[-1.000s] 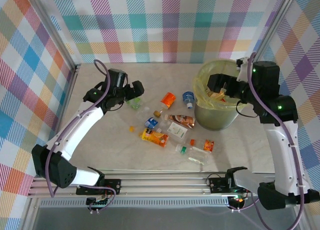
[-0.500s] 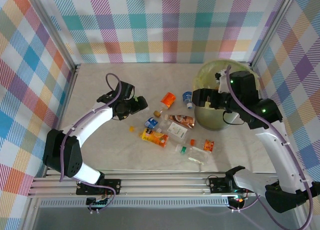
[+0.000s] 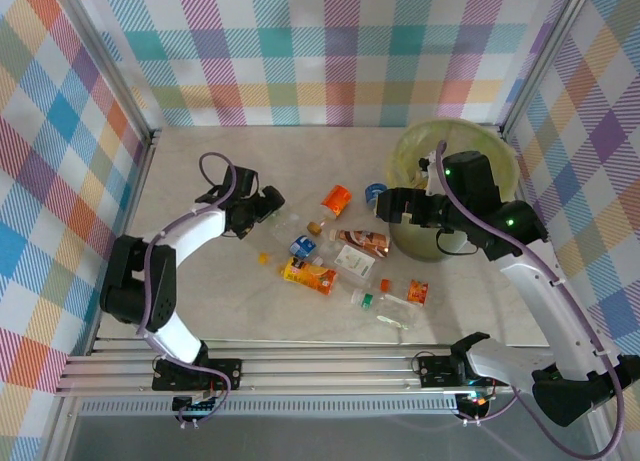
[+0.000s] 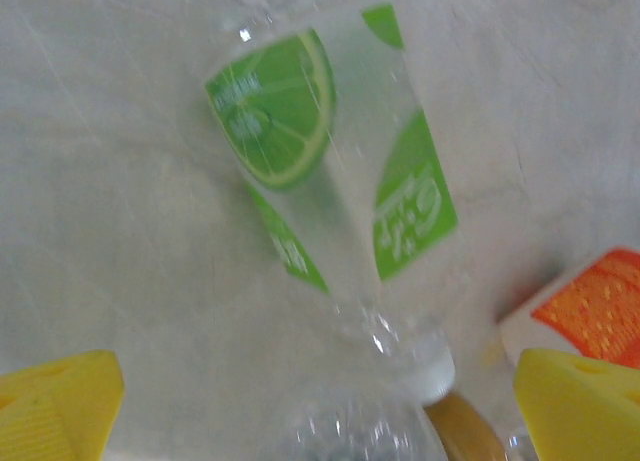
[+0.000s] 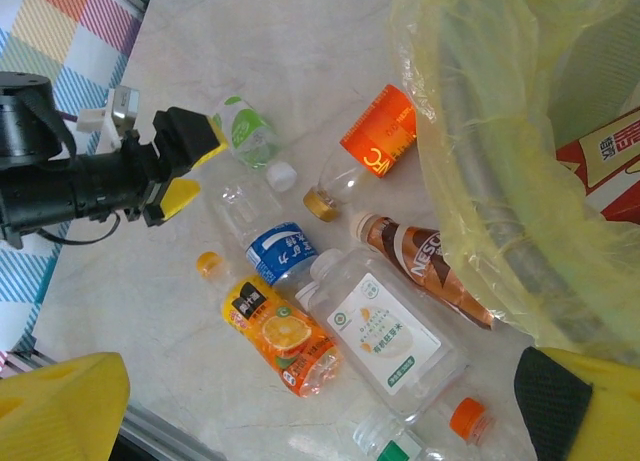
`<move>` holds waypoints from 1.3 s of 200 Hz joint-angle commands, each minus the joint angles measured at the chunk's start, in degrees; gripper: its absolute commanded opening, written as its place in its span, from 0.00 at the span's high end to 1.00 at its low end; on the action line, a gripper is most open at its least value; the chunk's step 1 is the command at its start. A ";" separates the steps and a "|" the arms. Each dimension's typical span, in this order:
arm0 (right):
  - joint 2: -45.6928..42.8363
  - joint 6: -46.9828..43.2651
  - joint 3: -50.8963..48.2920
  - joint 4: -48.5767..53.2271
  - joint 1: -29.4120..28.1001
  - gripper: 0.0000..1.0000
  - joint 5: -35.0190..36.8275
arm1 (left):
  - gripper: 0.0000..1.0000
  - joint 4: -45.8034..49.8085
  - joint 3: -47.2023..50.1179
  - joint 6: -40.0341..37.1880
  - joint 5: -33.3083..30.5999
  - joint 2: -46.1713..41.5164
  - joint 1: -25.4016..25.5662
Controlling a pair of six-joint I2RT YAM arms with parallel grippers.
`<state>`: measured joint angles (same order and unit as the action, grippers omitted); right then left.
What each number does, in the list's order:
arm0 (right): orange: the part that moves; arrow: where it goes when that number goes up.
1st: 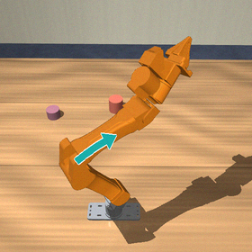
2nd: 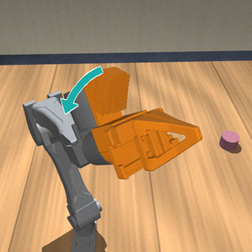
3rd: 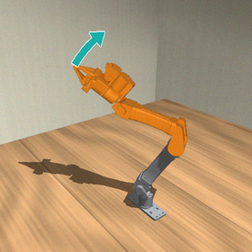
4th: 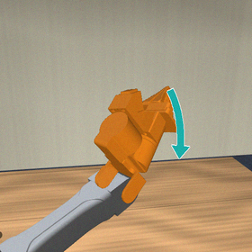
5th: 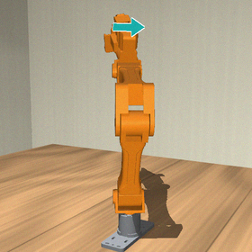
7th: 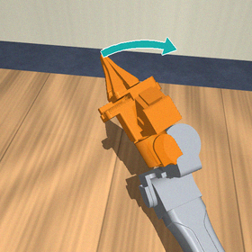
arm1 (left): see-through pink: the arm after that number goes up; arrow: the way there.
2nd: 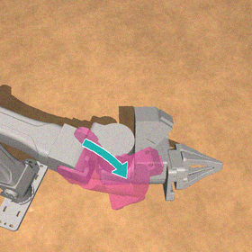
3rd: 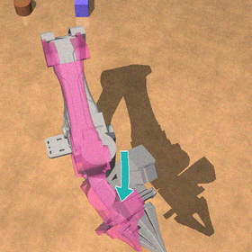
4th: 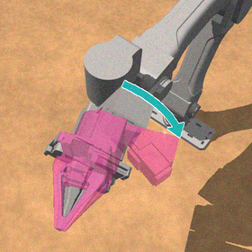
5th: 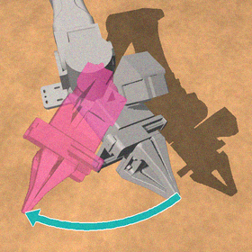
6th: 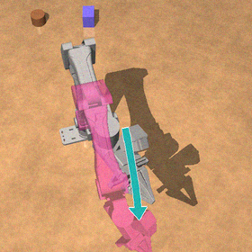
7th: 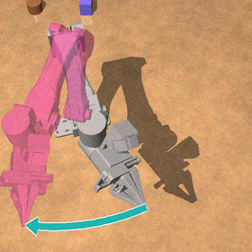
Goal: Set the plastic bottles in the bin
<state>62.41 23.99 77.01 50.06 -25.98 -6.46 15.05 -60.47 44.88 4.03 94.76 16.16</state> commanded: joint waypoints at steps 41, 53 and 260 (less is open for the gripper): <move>-0.63 1.70 -1.33 -2.66 -0.44 0.00 -0.44 | 0.00 -5.59 -6.54 2.27 0.09 7.29 -1.86; -0.19 1.90 -1.42 -3.03 -0.45 0.00 -0.79 | 0.00 -5.30 -7.79 2.66 0.31 8.79 -2.10; 2.70 1.41 0.20 -4.28 -0.74 0.00 -1.36 | 0.41 -2.22 -16.71 5.51 -2.69 17.99 -2.36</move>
<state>64.25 25.74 76.44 45.58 -26.68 -7.81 11.05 -74.78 51.57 2.79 113.56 14.52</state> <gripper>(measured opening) 0.996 0.624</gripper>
